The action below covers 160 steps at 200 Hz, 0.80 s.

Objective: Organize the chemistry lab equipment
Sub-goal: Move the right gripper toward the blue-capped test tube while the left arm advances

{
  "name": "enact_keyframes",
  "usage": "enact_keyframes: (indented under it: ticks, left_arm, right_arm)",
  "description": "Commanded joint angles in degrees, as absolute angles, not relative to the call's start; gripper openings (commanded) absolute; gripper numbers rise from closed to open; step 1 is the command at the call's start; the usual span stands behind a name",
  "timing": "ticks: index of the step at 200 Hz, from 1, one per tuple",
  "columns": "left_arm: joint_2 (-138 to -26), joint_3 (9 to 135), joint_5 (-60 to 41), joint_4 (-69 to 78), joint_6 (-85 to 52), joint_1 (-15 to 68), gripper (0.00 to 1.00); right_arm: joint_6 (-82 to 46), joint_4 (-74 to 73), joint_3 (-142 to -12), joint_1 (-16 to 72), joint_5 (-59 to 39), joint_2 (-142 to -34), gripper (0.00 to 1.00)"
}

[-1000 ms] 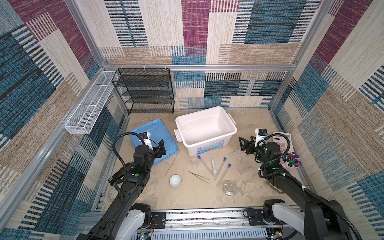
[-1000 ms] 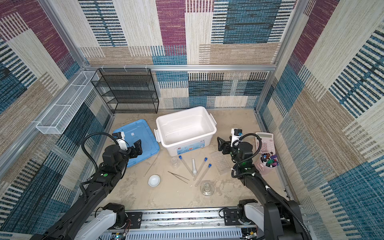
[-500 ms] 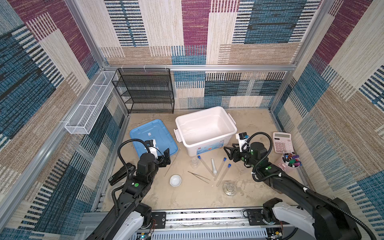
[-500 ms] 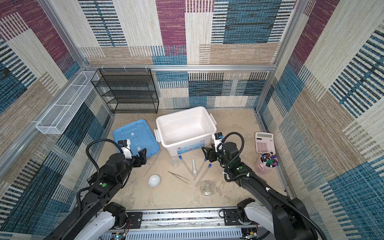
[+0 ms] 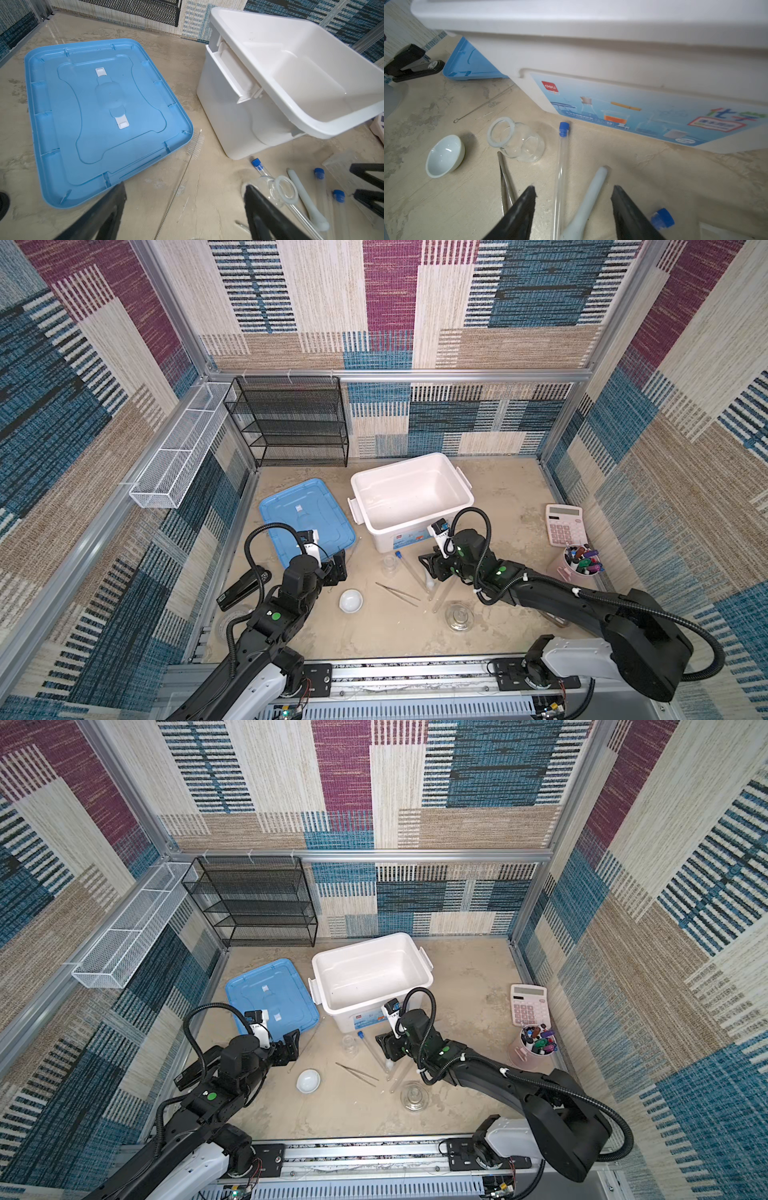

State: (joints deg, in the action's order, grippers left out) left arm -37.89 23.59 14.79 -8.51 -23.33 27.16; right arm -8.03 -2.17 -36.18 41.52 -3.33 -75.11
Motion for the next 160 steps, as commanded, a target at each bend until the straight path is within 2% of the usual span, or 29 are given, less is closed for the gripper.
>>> enact_keyframes:
  ticks: [1, 51, 104, 160]
  left_arm:
    - [-37.9, 23.1, 16.1, -9.3, -24.4, 27.5, 0.91]
    - [-37.1, 23.2, 16.5, -10.6, -24.4, 27.7, 0.91]
    - [-37.0, 22.9, 16.7, -11.0, -24.8, 27.8, 0.91]
    - [-36.9, 22.9, 17.0, -11.2, -24.7, 27.8, 0.91]
  right_arm:
    - [-7.3, -1.7, -38.5, 43.8, -0.3, -78.3, 0.59]
    - [-6.8, 2.4, -43.7, 46.8, 2.8, -86.7, 0.54]
    - [-7.1, 5.2, -45.3, 47.5, 4.3, -89.7, 0.52]
    - [-6.6, 7.9, -48.3, 48.2, 4.8, -94.0, 0.46]
